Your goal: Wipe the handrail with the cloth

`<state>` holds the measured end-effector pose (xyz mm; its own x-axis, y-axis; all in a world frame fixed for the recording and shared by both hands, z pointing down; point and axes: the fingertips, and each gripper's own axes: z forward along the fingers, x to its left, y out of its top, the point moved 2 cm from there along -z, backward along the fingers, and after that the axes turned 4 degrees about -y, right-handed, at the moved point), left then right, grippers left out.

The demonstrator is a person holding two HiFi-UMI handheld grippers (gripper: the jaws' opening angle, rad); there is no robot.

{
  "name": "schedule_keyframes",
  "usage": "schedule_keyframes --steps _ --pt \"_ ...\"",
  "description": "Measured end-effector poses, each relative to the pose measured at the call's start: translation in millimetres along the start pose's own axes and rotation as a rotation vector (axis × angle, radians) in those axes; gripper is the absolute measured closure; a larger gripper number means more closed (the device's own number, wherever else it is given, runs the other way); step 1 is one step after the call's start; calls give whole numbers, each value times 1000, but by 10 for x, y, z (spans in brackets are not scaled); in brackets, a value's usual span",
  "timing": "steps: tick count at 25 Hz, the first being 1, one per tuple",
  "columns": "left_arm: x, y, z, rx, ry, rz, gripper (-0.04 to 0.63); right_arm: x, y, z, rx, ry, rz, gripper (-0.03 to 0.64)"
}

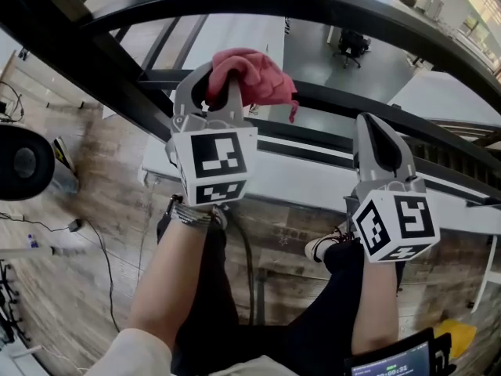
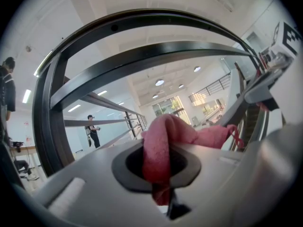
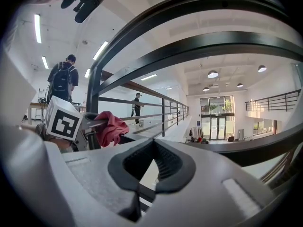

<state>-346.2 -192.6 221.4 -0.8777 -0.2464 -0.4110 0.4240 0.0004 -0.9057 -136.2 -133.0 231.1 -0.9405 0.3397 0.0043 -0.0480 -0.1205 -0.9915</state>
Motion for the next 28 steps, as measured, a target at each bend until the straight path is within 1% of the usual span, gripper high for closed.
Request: schedule_keyframes --steps 8,12,18,22,28 --pt "-145 72 18 -1 -4 10 568 -87 -21 -12 -1 -17 19 615" --pt "-258 49 24 -1 -5 -16 569 -87 -23 -3 1 -15 22 615" --pt "-367 91 38 4 -30 -22 569 -106 -15 -16 -1 -17 24 615" --pt "-365 90 43 8 -28 -26 569 -132 -21 -18 2 -21 25 615" --pt "-438 141 47 10 -41 9 569 -151 -17 -32 2 -22 24 615"
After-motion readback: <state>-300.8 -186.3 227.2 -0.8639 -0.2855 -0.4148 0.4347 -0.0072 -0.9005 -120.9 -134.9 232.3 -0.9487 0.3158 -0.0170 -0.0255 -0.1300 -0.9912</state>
